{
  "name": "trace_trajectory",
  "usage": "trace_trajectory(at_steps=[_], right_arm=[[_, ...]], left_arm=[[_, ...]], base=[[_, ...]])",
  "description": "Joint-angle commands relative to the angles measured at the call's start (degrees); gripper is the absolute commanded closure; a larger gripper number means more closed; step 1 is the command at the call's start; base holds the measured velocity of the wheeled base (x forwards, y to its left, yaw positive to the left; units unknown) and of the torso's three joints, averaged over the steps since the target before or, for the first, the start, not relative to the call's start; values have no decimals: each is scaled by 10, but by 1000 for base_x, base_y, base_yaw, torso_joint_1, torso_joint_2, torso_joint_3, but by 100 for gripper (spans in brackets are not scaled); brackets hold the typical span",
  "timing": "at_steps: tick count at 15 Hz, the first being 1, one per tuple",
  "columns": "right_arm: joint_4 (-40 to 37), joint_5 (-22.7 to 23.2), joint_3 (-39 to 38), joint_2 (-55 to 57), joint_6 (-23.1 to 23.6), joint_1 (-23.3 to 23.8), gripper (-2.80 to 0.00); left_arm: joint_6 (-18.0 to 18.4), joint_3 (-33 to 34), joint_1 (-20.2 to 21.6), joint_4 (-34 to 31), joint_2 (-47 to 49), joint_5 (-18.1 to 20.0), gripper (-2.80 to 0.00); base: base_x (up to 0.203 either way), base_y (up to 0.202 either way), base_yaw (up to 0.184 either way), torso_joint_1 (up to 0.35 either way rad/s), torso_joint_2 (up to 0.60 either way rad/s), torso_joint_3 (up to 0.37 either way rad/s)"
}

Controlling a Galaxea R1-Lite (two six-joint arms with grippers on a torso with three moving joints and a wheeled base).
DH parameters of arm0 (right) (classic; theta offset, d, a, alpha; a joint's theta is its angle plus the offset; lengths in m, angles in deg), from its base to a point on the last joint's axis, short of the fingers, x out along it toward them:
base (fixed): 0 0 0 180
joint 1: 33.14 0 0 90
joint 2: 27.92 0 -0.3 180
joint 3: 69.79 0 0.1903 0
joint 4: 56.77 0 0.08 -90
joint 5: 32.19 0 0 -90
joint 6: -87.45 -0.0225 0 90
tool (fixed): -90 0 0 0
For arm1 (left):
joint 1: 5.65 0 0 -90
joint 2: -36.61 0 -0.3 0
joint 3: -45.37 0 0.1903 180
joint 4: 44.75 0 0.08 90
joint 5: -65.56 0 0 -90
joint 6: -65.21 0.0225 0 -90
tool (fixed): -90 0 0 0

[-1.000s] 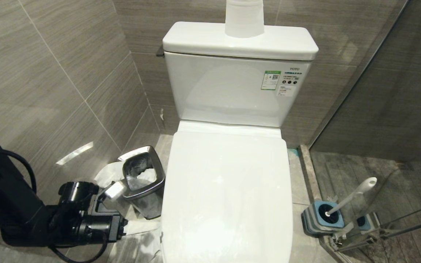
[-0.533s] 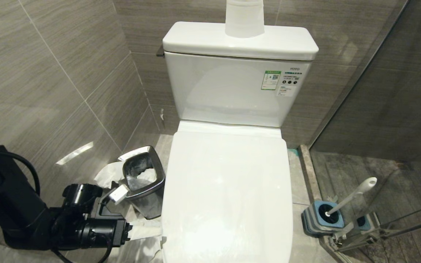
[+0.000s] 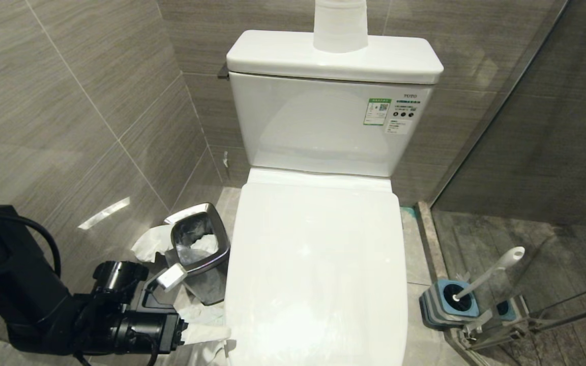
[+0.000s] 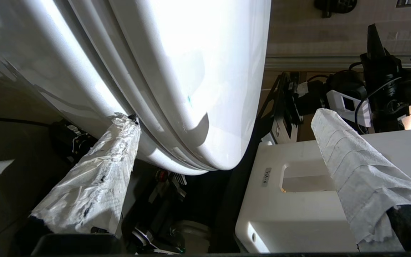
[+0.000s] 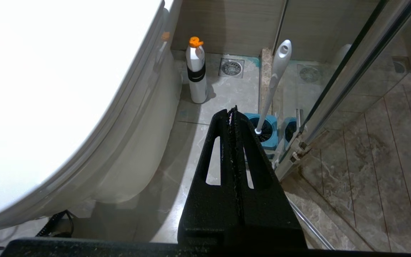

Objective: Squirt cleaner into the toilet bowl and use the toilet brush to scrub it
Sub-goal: Use the left hand to lift the toilet lid slightly

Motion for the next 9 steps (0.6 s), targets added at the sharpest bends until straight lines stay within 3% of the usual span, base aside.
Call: trace_trajectory(at_steps=[1,9], right_arm=[[0,0,1,0,0,0,0],[0,0,0,0,0,0,0]], left_arm=[[-1,1,-7,2,-1,3,-280],[5,-2,-13,7,-6,-7,-280]], base=[[0,0,0,0,0,0],[0,0,0,0,0,0]])
